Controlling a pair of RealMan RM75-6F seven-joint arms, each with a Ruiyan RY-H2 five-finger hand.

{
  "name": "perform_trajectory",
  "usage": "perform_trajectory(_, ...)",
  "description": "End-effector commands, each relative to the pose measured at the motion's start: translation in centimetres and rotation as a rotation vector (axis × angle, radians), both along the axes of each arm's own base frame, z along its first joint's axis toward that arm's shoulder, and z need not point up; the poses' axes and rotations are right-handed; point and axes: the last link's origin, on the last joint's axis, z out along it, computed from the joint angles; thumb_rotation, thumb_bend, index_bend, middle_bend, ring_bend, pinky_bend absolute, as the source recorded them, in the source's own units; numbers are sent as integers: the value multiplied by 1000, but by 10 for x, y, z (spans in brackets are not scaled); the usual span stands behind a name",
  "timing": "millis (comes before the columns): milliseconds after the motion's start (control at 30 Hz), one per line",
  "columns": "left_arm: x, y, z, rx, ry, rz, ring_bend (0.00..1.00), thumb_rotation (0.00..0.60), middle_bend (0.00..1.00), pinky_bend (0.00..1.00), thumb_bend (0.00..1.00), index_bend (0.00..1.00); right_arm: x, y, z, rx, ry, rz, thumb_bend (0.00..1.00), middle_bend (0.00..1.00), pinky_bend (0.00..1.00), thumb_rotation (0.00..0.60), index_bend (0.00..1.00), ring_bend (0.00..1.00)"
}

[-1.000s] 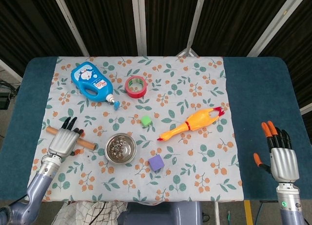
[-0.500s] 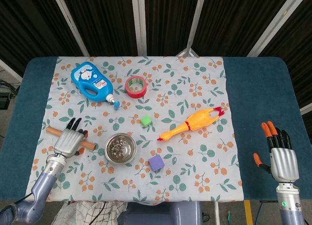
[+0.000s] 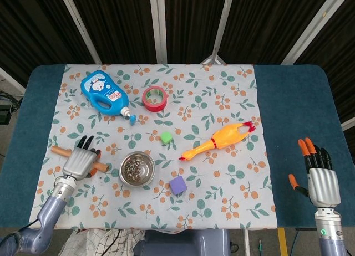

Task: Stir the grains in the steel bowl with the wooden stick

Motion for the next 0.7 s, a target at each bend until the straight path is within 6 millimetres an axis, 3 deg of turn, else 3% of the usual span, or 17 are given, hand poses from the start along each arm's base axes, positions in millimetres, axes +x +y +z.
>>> perform_trajectory(33,1,0,-1,-2,-2,-2,25,600,505,0,427,450,0,0,0,0,0,-1,353,0,0,600,0,0)
perform_trajectory(433,0,-2,-5,3,-20,-5,107,600,647,0,628,561,-1,0,0,-1,-3,-4,354,0,0,600,0,0)
perform_trajectory(700,1,2,5,52,-73,-18,127,600,683,0,743,596,-1,0,0,1,-8,-8,353,0,0,600,0,0)
